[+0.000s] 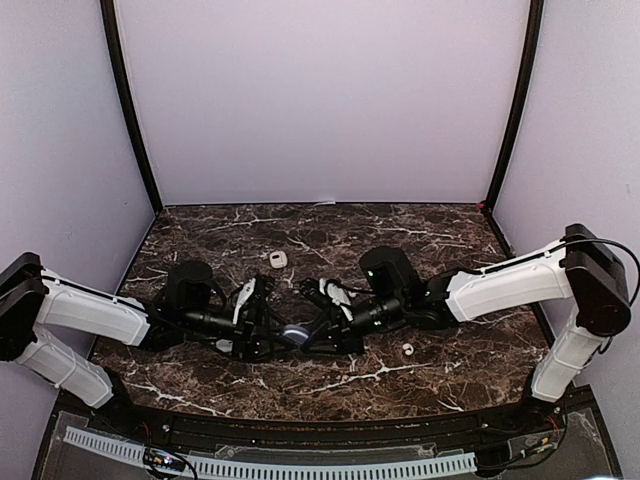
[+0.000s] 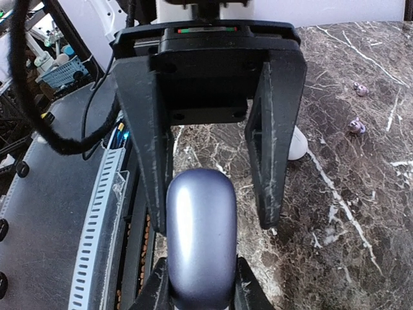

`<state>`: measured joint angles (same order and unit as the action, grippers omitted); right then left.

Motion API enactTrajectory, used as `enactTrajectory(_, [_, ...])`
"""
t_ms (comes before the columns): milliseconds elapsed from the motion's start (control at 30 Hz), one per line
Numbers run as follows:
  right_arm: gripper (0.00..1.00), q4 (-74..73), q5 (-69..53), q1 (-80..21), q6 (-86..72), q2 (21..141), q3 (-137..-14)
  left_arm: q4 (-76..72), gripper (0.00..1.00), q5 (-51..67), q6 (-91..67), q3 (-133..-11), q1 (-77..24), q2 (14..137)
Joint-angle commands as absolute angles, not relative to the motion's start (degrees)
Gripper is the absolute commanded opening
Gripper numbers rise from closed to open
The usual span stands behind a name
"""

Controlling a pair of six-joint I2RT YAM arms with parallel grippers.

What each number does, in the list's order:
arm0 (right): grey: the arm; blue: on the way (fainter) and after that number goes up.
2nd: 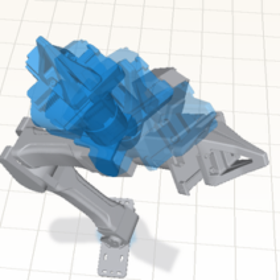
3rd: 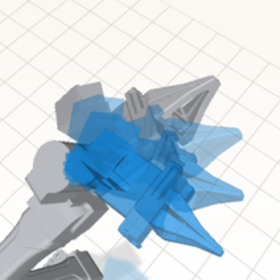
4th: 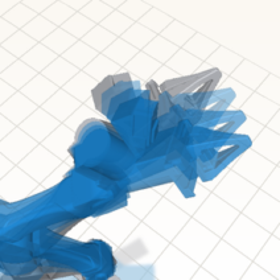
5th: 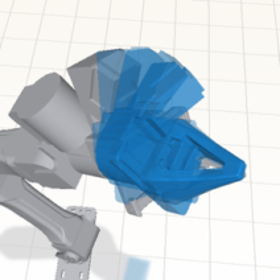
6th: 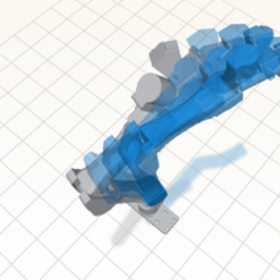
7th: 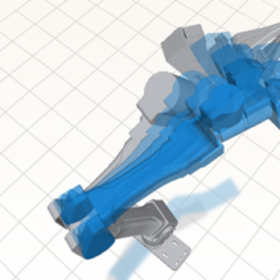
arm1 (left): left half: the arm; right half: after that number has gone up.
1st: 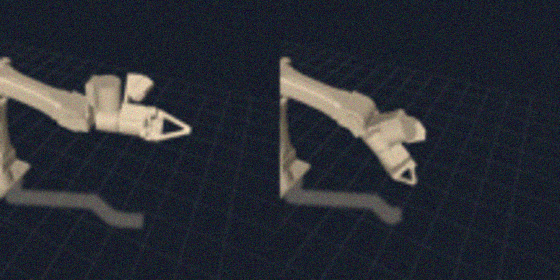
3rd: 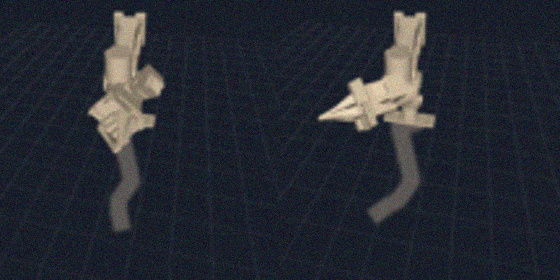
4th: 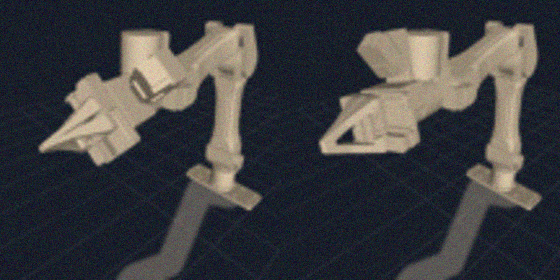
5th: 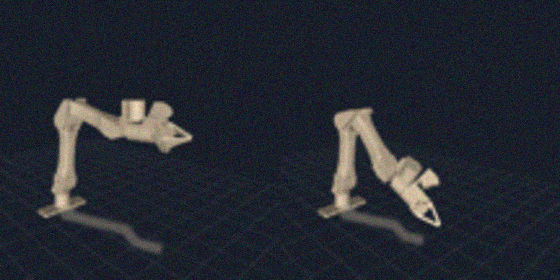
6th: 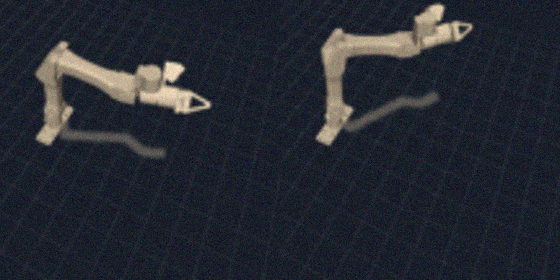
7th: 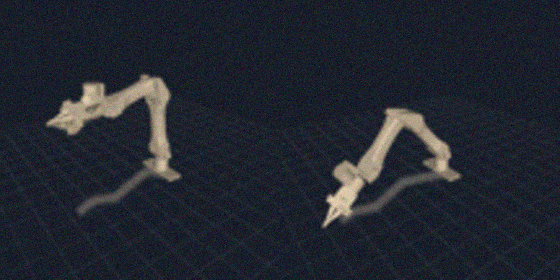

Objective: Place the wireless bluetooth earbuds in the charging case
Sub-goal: Pass from the left arm to the right, then move the left earbud to the center of the board.

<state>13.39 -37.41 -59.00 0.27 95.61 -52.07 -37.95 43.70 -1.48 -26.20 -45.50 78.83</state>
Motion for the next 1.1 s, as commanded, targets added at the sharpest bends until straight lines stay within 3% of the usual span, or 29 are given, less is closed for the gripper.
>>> enactTrajectory(0, [0.13, 17.94, -37.87, -59.60, -0.71, 94.02, -51.33, -38.54, 0.71, 33.57, -5.14, -25.69, -44.99, 75.79])
enactTrajectory(133, [0.12, 20.19, -35.27, -58.41, -2.21, 92.77, -49.00, -34.74, 0.77, 21.52, -13.23, -22.25, -39.19, 67.78])
enactTrajectory(267, [0.12, 22.11, -32.24, -56.63, -3.89, 92.10, -47.09, -21.23, 0.82, 11.49, -21.73, -22.51, -30.19, 60.79])
enactTrajectory(367, [0.12, 23.53, -31.88, -55.70, -4.41, 90.17, -45.71, -7.92, 0.94, -3.89, -27.42, -25.38, -28.36, 59.06])
enactTrajectory(467, [0.11, 24.05, -32.02, -55.26, -4.32, 89.12, -44.73, -1.98, 0.95, -10.15, -32.20, -26.96, -26.19, 60.31])
enactTrajectory(533, [0.11, 23.88, -32.37, -55.13, -4.02, 88.59, -44.41, -0.93, 0.88, -10.22, -35.40, -27.52, -23.97, 62.39])
enactTrajectory(633, [0.11, 23.05, -32.55, -55.02, -3.56, 87.44, -43.94, 2.12, 0.63, -11.46, -40.79, -29.86, -19.63, 66.15])
enactTrajectory(800, [0.11, 22.43, -31.72, -54.71, -2.99, 84.63, -42.21, -2.75, 0.45, -7.95, -41.57, -30.73, -14.65, 70.03])
enactTrajectory(867, [0.11, 22.25, -31.51, -54.67, -2.86, 83.78, -41.75, -7.52, 0.29, -2.05, -40.60, -30.12, -11.74, 71.48])
enactTrajectory(933, [0.11, 22.18, -31.59, -54.58, -2.70, 83.15, -41.50, -12.64, 0.04, 2.32, -39.39, -29.14, -8.79, 73.59])
enactTrajectory(1067, [0.11, 22.12, -32.58, -54.49, -2.42, 82.50, -41.39, -23.60, 0.00, 9.97, -37.27, -26.09, -3.97, 77.35])
